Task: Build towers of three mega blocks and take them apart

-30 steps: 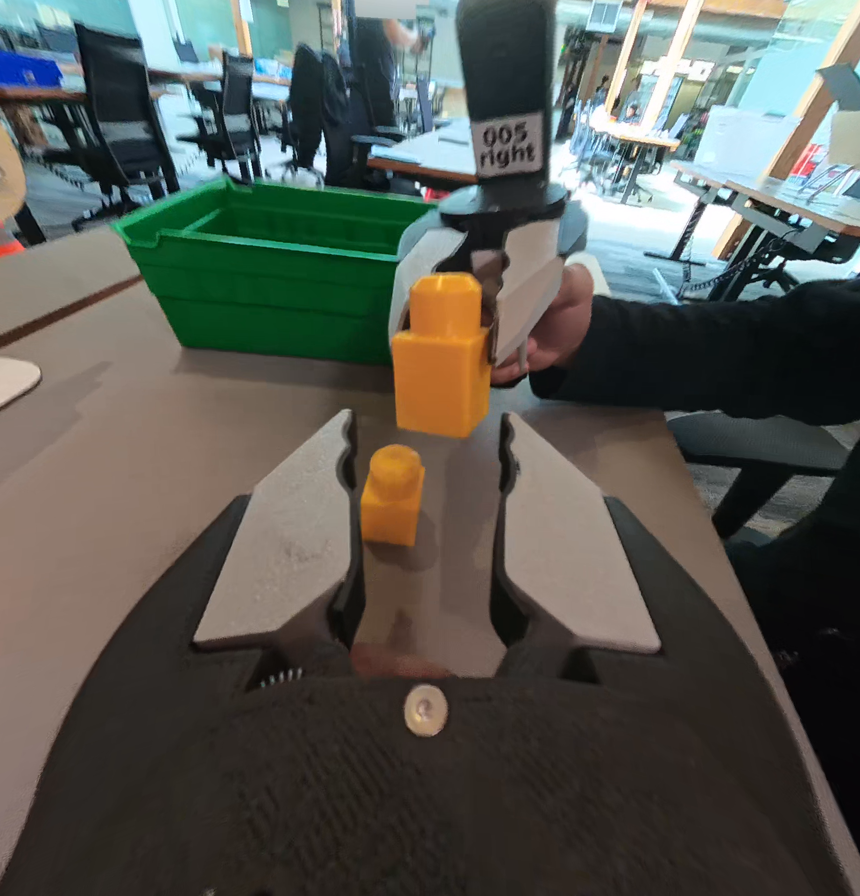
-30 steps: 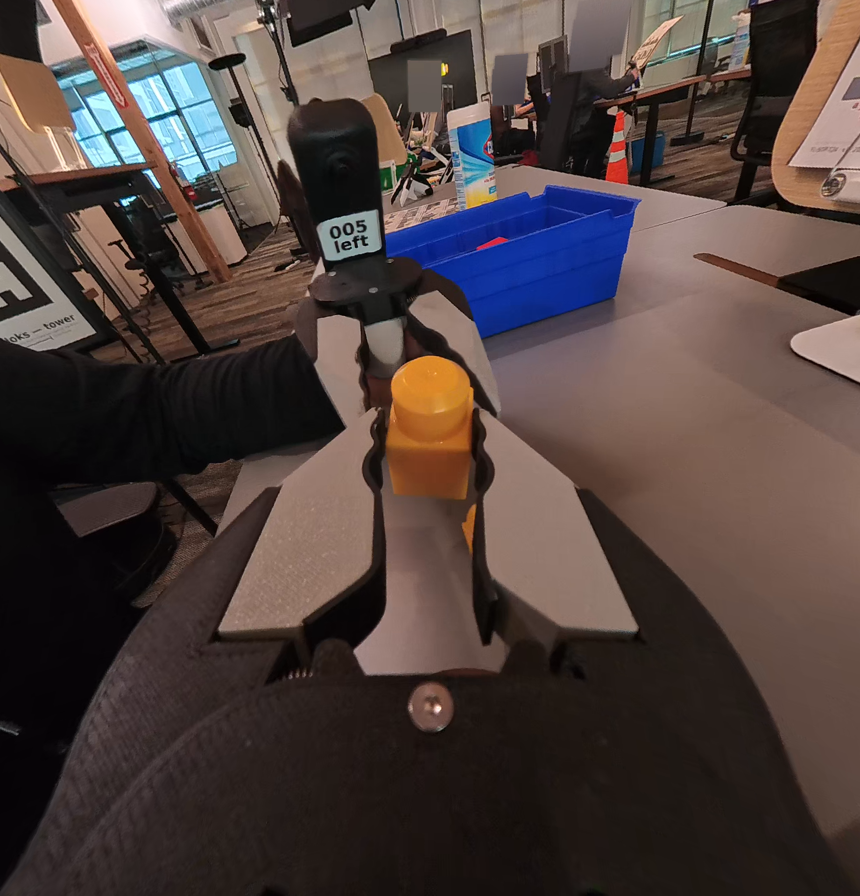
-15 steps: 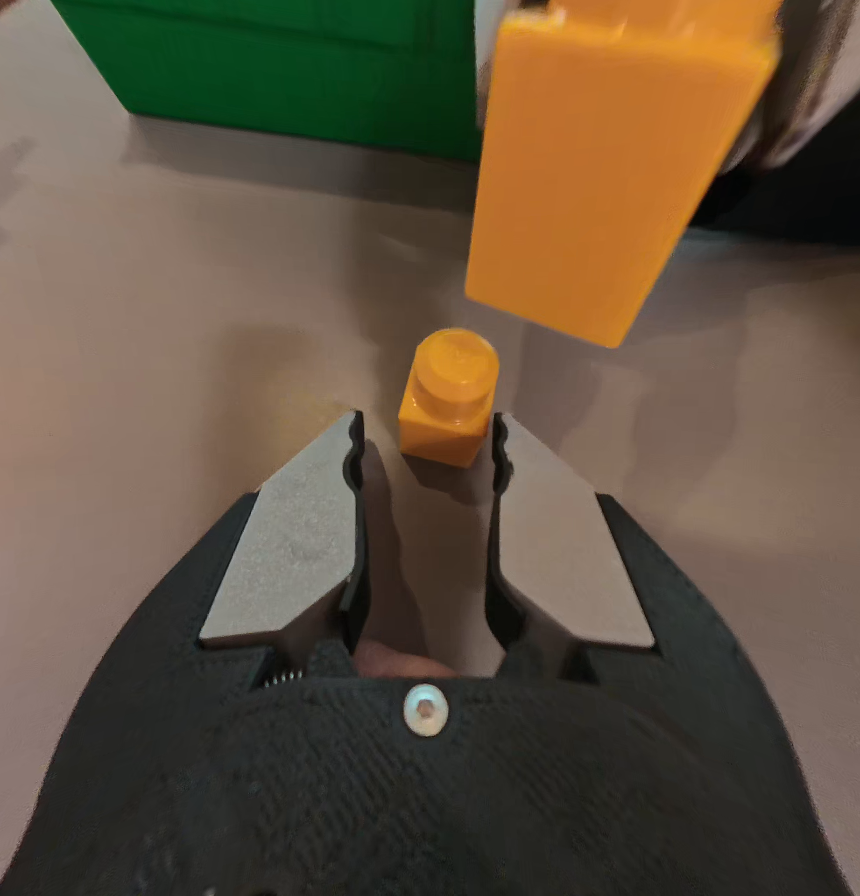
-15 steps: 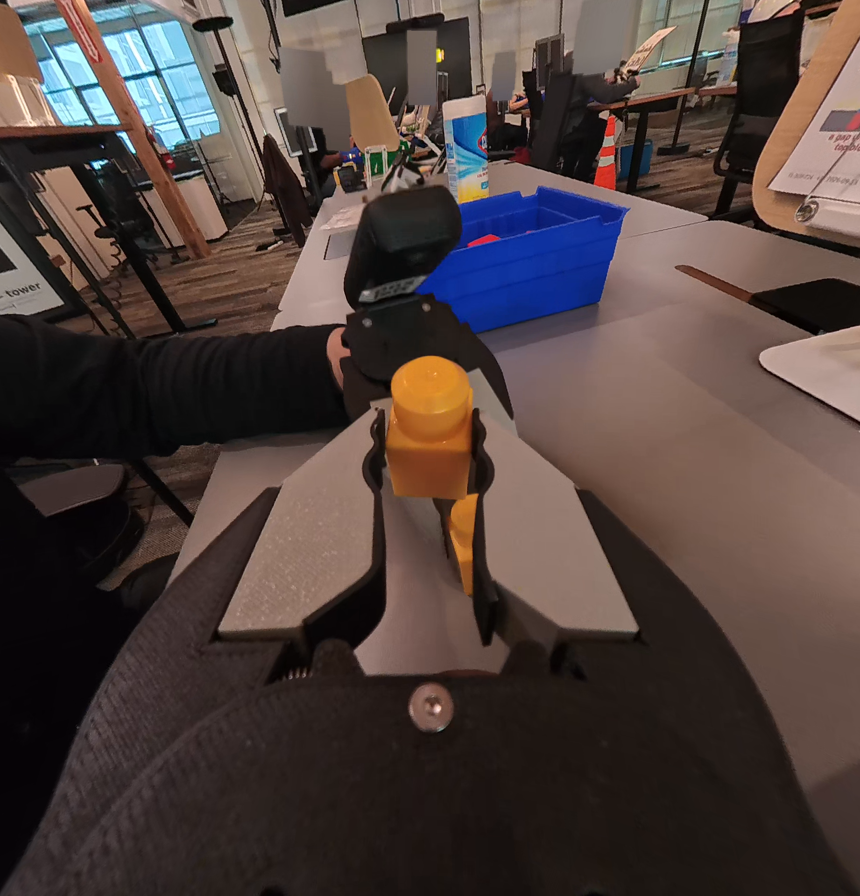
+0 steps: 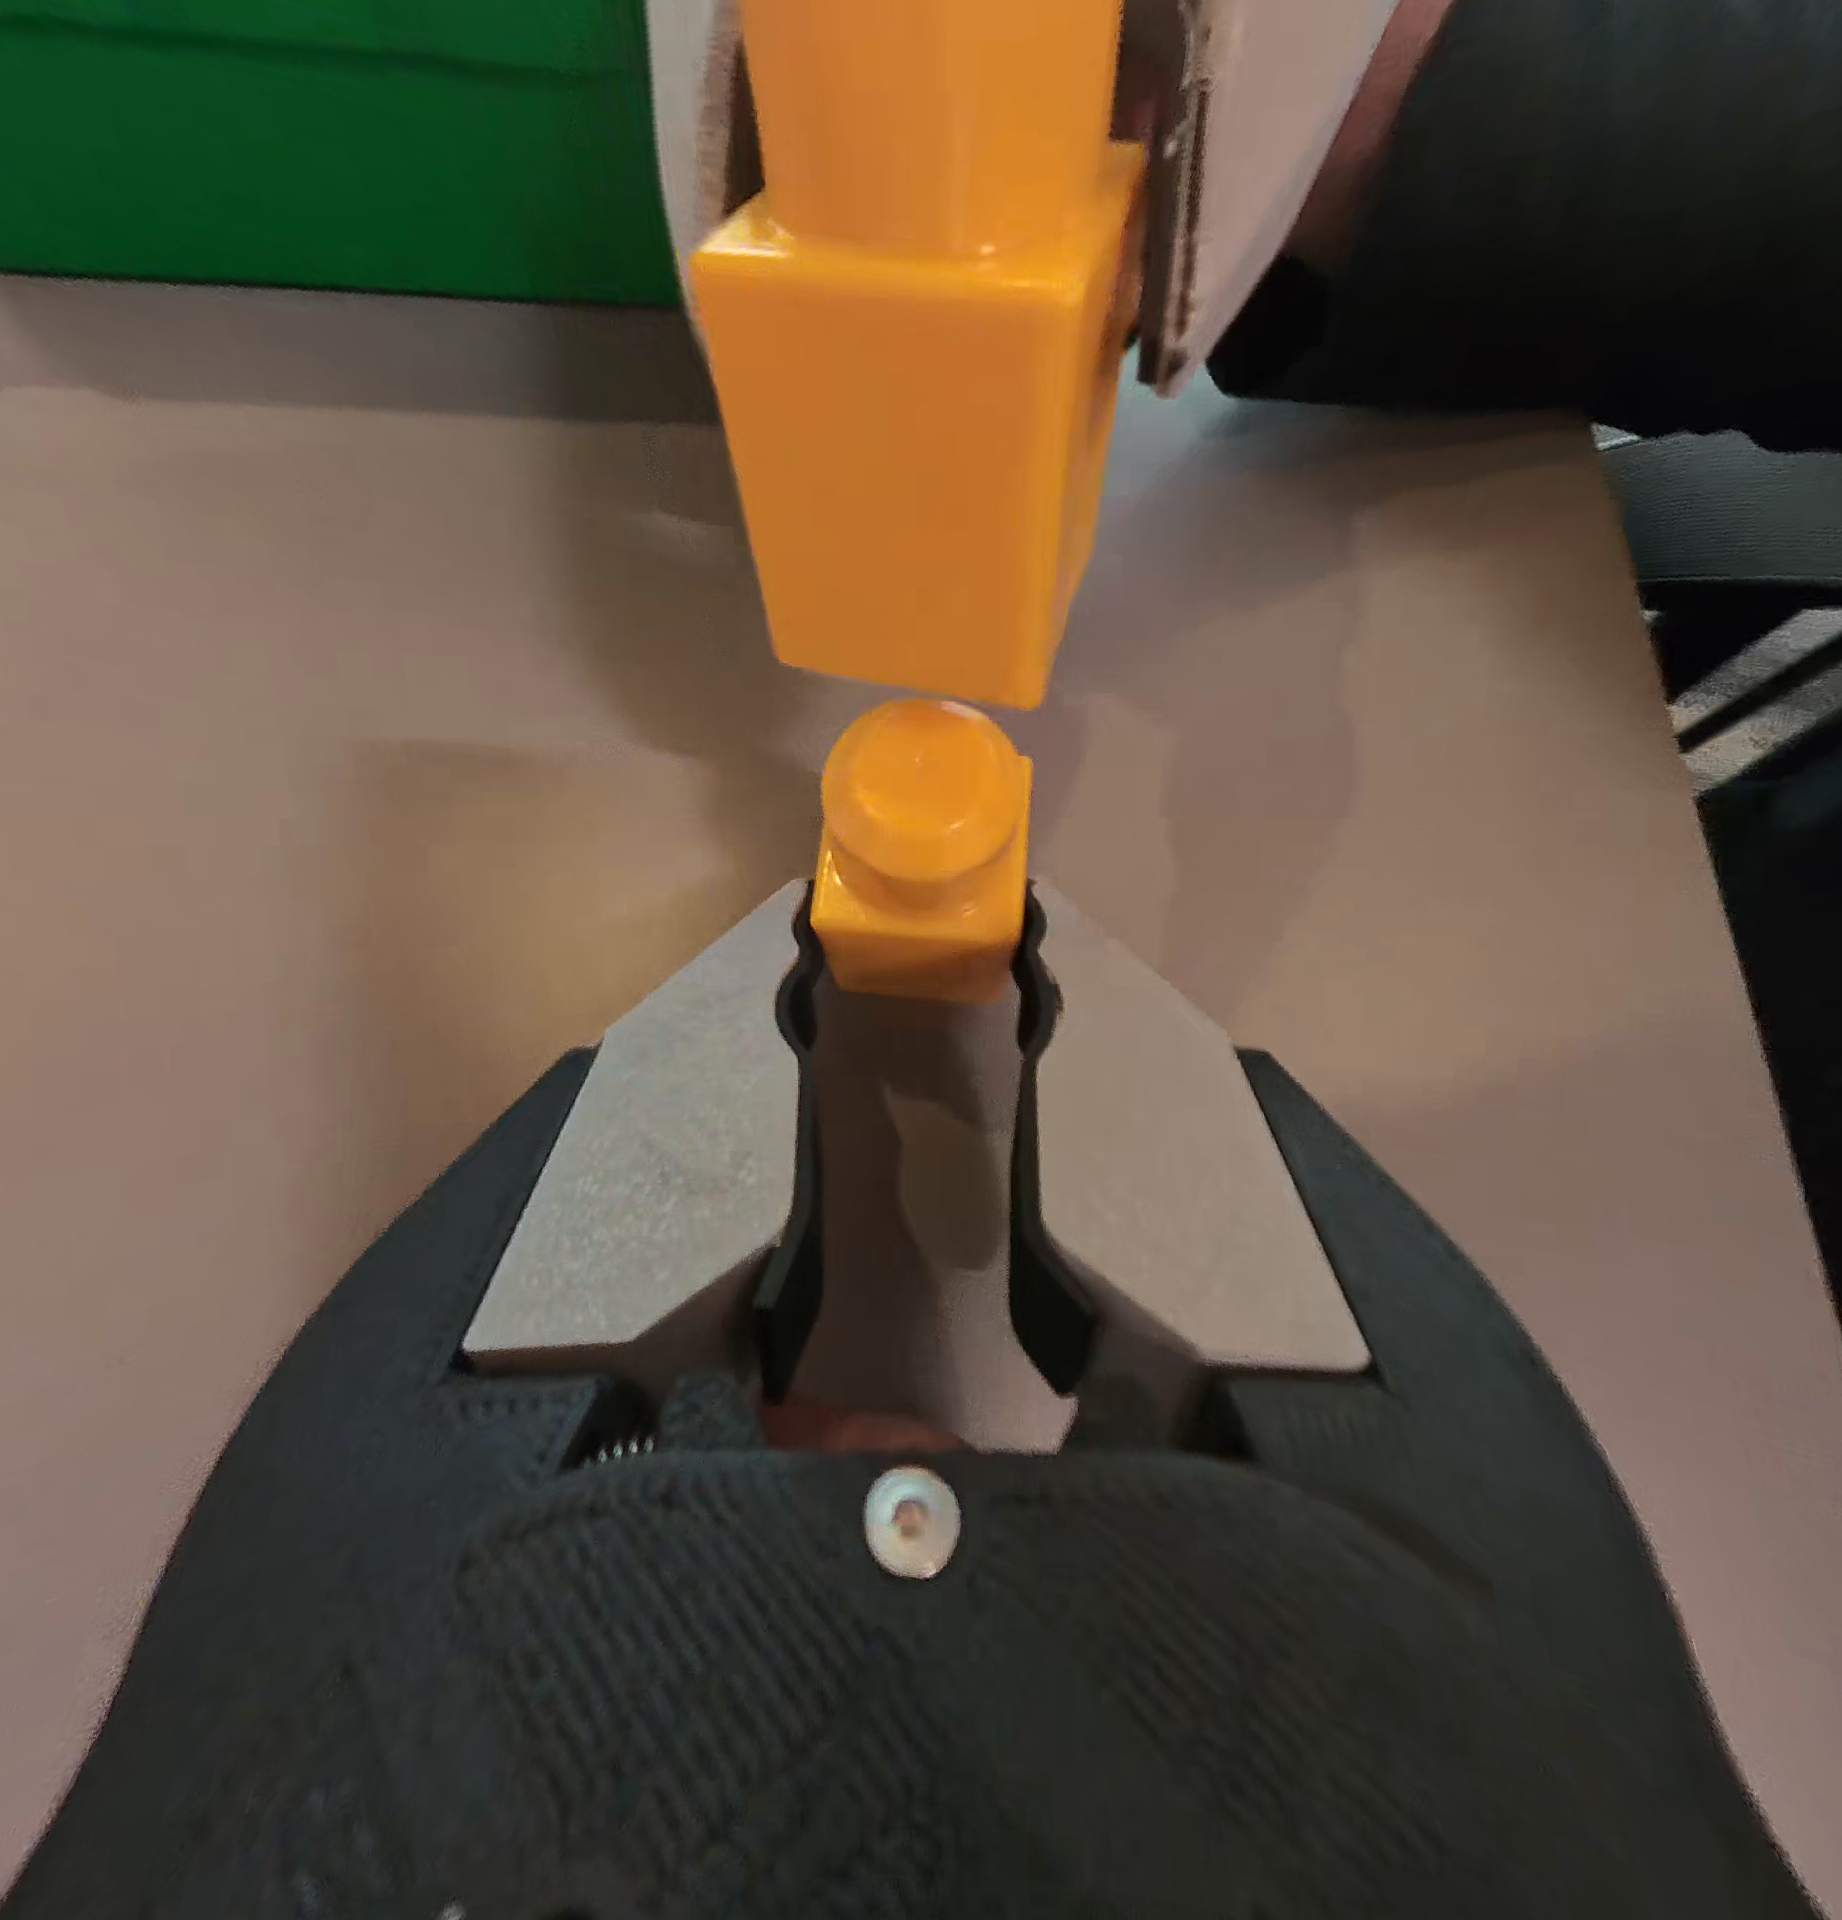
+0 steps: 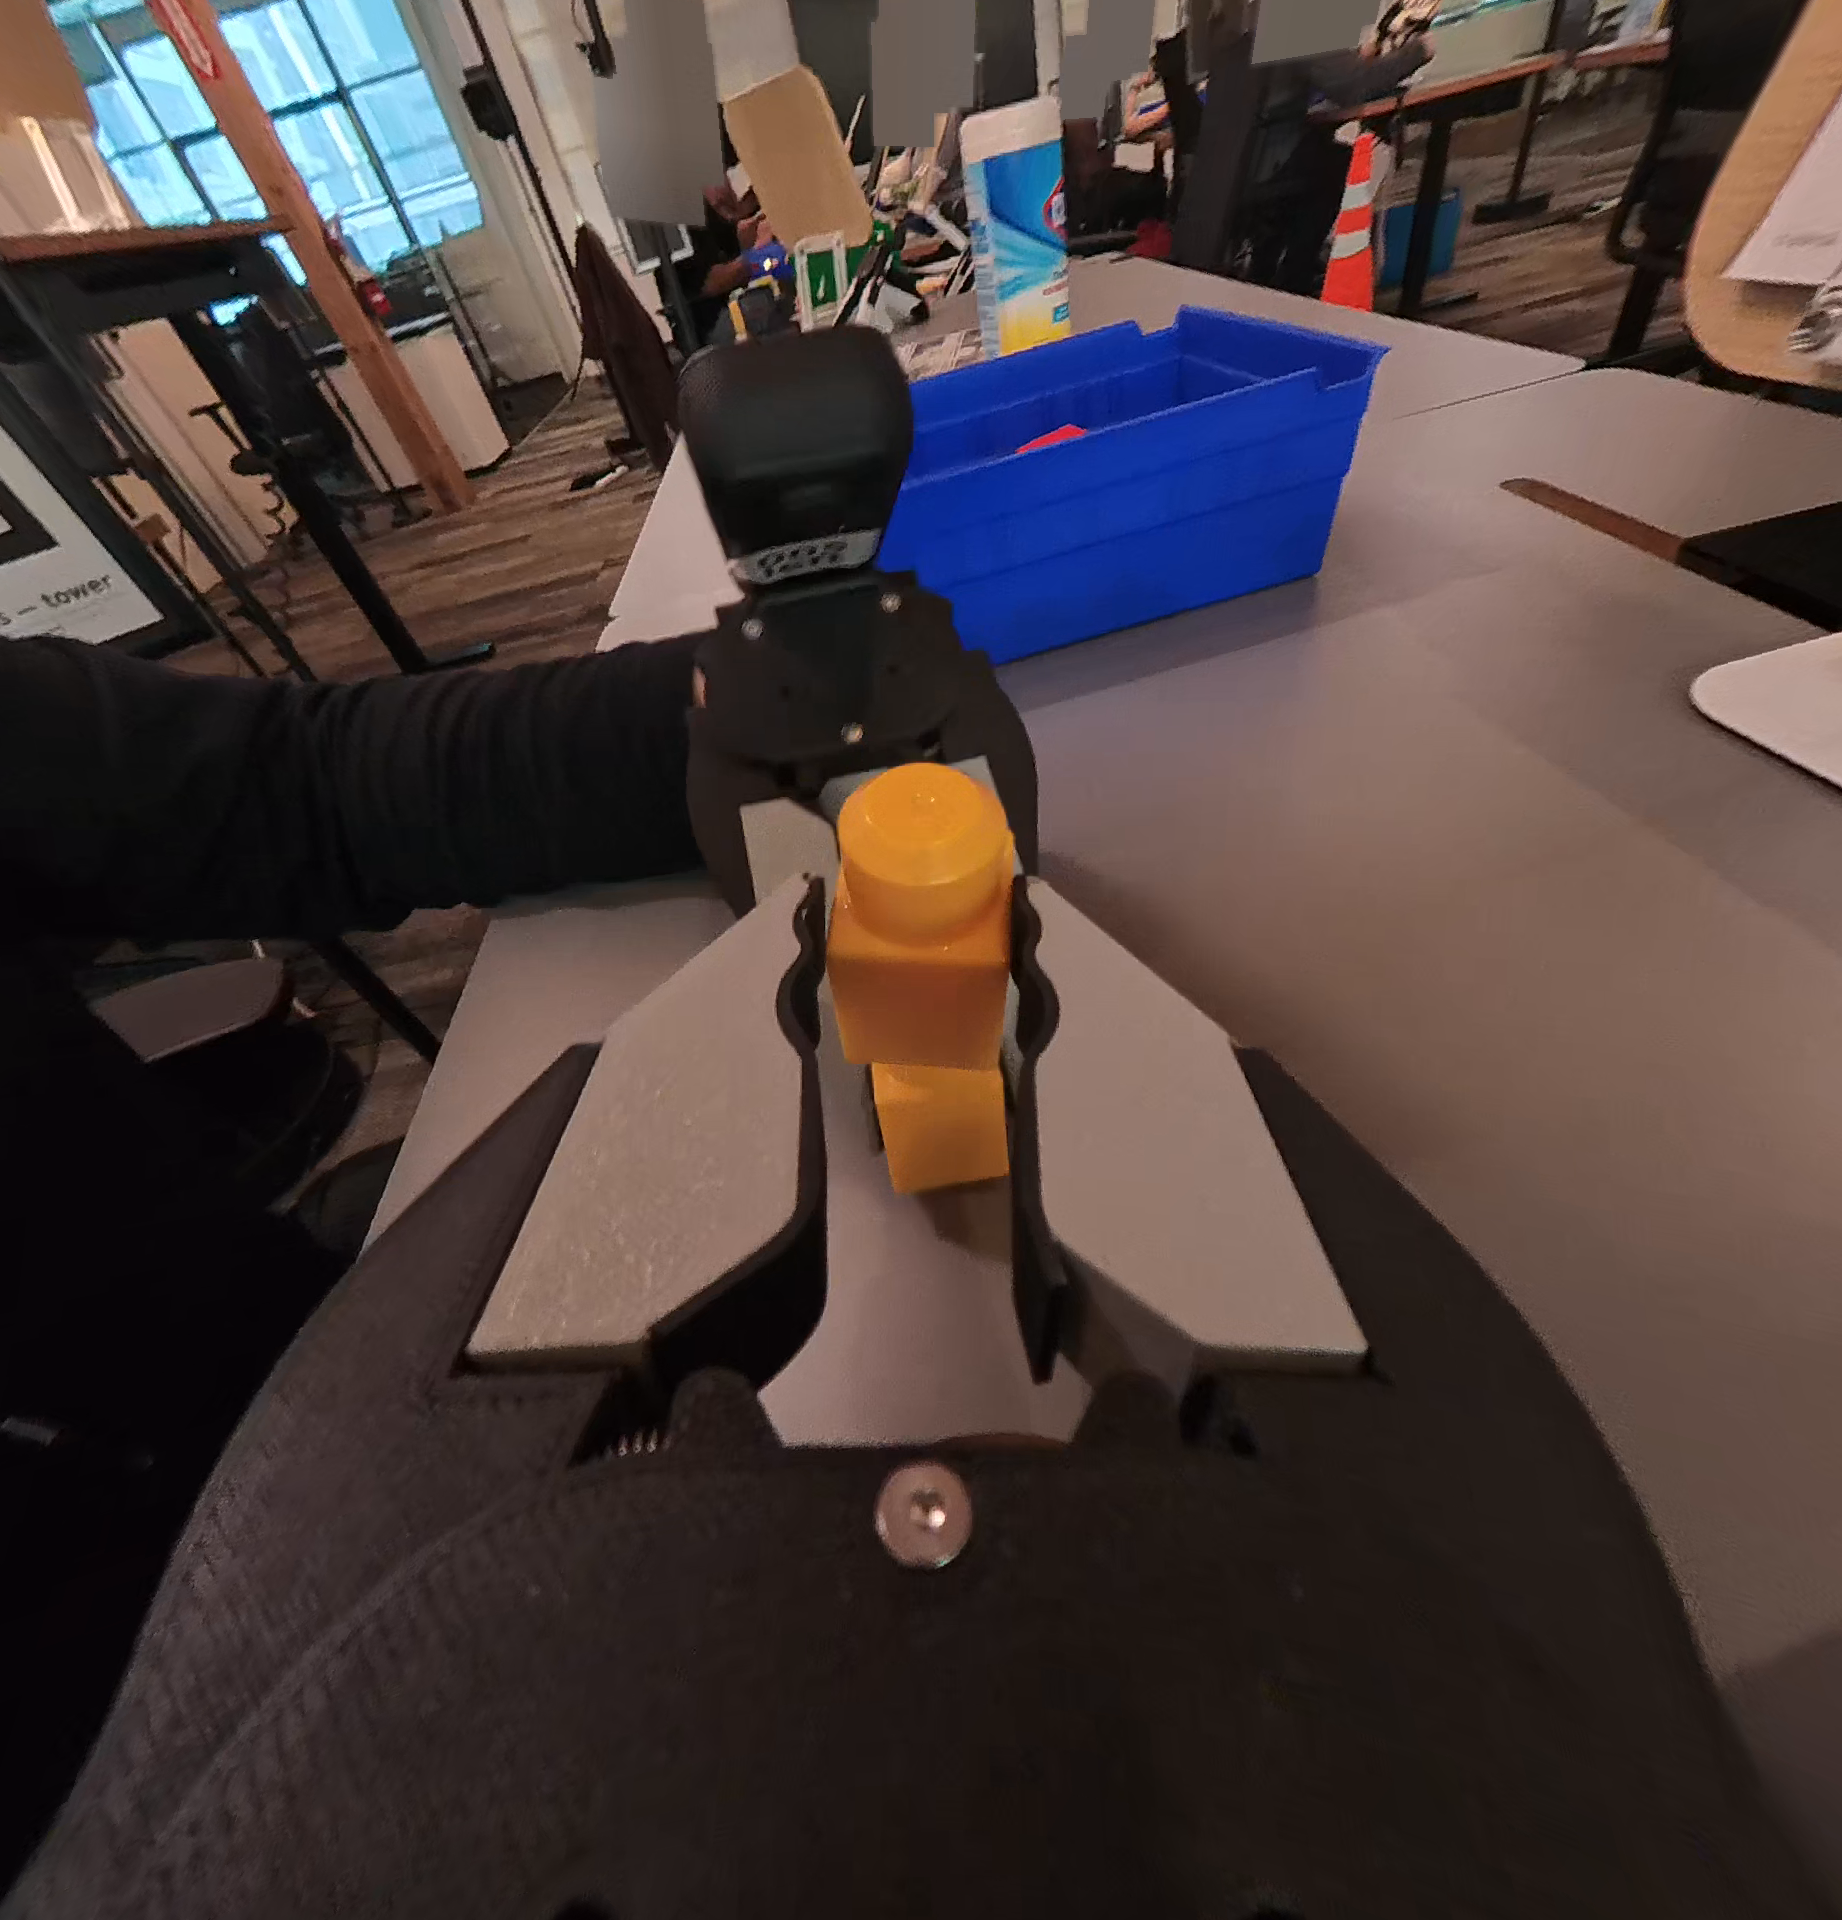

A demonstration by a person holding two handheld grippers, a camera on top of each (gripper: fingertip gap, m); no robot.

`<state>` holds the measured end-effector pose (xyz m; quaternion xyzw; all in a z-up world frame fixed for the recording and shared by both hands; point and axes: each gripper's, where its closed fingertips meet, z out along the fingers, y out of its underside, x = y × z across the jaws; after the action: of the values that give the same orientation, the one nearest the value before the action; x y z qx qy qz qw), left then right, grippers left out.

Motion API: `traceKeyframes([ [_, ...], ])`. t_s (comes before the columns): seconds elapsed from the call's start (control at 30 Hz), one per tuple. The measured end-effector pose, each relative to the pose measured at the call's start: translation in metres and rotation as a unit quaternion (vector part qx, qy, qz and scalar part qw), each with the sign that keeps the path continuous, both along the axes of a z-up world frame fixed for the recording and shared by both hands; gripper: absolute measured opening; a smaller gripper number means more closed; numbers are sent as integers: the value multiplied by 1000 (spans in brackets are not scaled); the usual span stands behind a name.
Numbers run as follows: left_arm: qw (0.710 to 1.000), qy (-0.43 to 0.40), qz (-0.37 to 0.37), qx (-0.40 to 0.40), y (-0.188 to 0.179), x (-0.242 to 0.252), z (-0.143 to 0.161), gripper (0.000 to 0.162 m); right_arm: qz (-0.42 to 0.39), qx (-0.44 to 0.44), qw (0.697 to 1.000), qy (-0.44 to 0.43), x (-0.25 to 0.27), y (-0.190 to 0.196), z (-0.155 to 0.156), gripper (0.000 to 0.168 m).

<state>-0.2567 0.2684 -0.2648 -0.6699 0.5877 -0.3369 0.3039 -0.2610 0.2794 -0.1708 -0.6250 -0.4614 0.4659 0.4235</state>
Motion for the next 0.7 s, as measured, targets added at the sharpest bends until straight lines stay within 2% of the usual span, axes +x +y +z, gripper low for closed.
traceKeyframes([
  [0.27, 998, 2, -65, 0, -28, 0, 0, 35, 48, -1, 998, -36, -13, -20, -13, 33],
  [0.5, 999, 6, -44, 26, -21, 3, 0, 35, 65, -5, 994, -88, -14, -27, -31, 33],
  [0.63, 999, -1, 17, 27, -3, 6, 2, 34, 7, 26, 995, -94, -10, -10, -28, 32],
  [0.7, 998, 24, 46, 32, 6, 3, -5, 34, -21, 40, 992, -121, -9, -3, -35, 32],
])
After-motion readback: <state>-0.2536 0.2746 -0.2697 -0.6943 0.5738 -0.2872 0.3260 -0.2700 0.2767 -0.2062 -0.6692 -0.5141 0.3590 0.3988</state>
